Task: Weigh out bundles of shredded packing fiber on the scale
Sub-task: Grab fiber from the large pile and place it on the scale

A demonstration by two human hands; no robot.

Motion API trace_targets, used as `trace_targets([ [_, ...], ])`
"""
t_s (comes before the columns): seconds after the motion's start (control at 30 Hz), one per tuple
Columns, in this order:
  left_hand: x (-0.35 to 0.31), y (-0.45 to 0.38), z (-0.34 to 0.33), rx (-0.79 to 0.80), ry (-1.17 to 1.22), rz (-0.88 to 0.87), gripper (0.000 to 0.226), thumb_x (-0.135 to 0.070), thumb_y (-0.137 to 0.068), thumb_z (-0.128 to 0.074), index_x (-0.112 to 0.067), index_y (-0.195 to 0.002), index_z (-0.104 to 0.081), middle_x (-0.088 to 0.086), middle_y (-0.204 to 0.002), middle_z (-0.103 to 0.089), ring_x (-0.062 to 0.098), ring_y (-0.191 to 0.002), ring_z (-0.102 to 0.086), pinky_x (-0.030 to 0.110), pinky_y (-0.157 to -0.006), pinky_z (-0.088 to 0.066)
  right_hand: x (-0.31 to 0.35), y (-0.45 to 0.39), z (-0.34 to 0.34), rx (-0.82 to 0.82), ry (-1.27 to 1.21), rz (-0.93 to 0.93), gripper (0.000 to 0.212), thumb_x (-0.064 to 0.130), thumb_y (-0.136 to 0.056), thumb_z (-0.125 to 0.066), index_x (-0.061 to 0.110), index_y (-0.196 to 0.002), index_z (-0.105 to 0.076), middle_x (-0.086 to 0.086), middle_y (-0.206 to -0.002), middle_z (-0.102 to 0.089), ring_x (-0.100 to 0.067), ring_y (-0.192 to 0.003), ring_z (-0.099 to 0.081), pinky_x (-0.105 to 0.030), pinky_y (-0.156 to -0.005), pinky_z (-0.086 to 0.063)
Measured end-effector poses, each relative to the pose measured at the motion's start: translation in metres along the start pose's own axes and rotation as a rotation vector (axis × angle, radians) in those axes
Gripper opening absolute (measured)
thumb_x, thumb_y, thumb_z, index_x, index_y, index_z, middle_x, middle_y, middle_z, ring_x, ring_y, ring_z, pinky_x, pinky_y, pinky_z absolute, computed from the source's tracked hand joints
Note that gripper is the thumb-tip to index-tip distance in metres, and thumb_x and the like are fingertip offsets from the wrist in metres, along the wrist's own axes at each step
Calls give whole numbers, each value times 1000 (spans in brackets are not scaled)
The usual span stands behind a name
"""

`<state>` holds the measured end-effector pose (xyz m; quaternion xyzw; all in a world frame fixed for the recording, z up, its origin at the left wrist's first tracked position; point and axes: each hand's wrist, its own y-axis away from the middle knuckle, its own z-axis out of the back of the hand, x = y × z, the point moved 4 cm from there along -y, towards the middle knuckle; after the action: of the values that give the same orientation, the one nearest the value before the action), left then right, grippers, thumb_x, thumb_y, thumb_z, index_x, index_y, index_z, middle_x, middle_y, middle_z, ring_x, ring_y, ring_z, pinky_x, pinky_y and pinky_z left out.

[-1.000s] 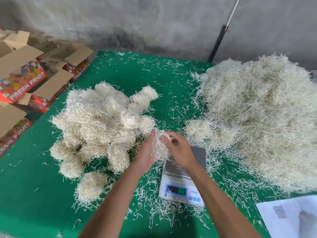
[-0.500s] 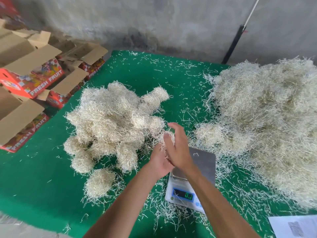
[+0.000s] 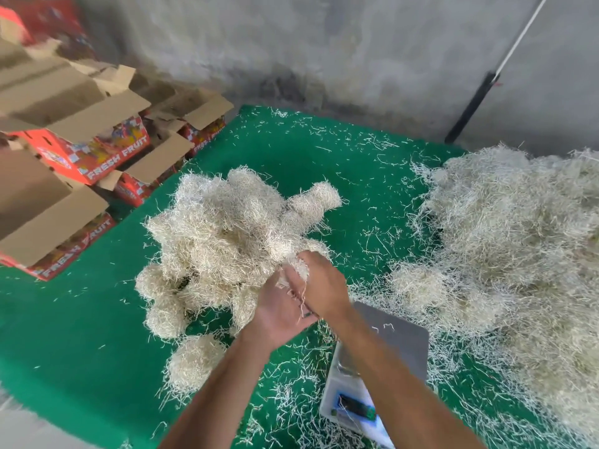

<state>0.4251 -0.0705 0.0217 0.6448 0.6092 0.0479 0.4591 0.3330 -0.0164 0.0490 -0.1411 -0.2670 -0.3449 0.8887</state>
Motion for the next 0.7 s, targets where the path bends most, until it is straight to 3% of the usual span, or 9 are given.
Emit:
trace_targets([
  [0.1,9,-15,21,-52,196,24,73,-67,-99,-26,-11,-136,-55,17,-125,-68,35,-120,-61,57,-87,-55,51,-58,4,-5,37,56,65,69,-100,-38,20,-140,-50,-8,-123,-60,-19,-92,-66,-38,-71,-61],
  [0.2,13,-22,32,-85,188,80,71,-66,-99,-28,-12,-137,-53,18,-128,-66,38,-117,-64,56,-85,-54,82,-103,10,55,83,106,84,80,-94,-27,23,-154,-38,-10,-141,-55,-22,-101,-66,-44,-75,-63],
  [0.3,9,-34,41,-86,138,66,64,-60,-101,-32,-11,-138,-53,13,-128,-67,32,-114,-67,53,-90,-54,66,-107,22,85,-150,52,74,72,-100,-33,24,-157,-37,-4,-149,-56,-20,-111,-68,-48,-95,-59],
  [0.37,4,-43,36,-72,100,43,60,-56,-103,-33,-12,-138,-54,9,-128,-68,28,-120,-63,47,-89,-55,37,-101,36,14,-257,-8,63,64,-102,-44,26,-152,-44,1,-147,-59,-17,-122,-65,-42,-105,-51],
  [0.5,15,-63,-5,-22,-97,22,44,-43,-105,-42,-11,-130,-59,9,-119,-72,28,-115,-66,46,-91,-57,-54,-56,61,-115,-245,-206,40,40,-105,-56,19,-139,-58,-1,-119,-75,-12,-100,-71,-28,-94,-54],
  [0.6,36,-86,-60,84,-324,-24,35,-32,-104,-49,-11,-130,-58,8,-120,-71,25,-109,-69,42,-90,-59,-139,-3,77,-169,-160,-407,40,31,-107,-56,10,-141,-56,-9,-133,-68,-24,-120,-65,-36,-103,-52],
  [0.7,64,-110,-111,133,-560,-82,28,-19,-101,-56,-11,-127,-59,11,-125,-68,24,-107,-70,39,-88,-60,-210,42,96,-238,-22,-532,45,34,-104,-59,7,-141,-57,-15,-139,-61,-31,-129,-56,-45,-109,-47],
])
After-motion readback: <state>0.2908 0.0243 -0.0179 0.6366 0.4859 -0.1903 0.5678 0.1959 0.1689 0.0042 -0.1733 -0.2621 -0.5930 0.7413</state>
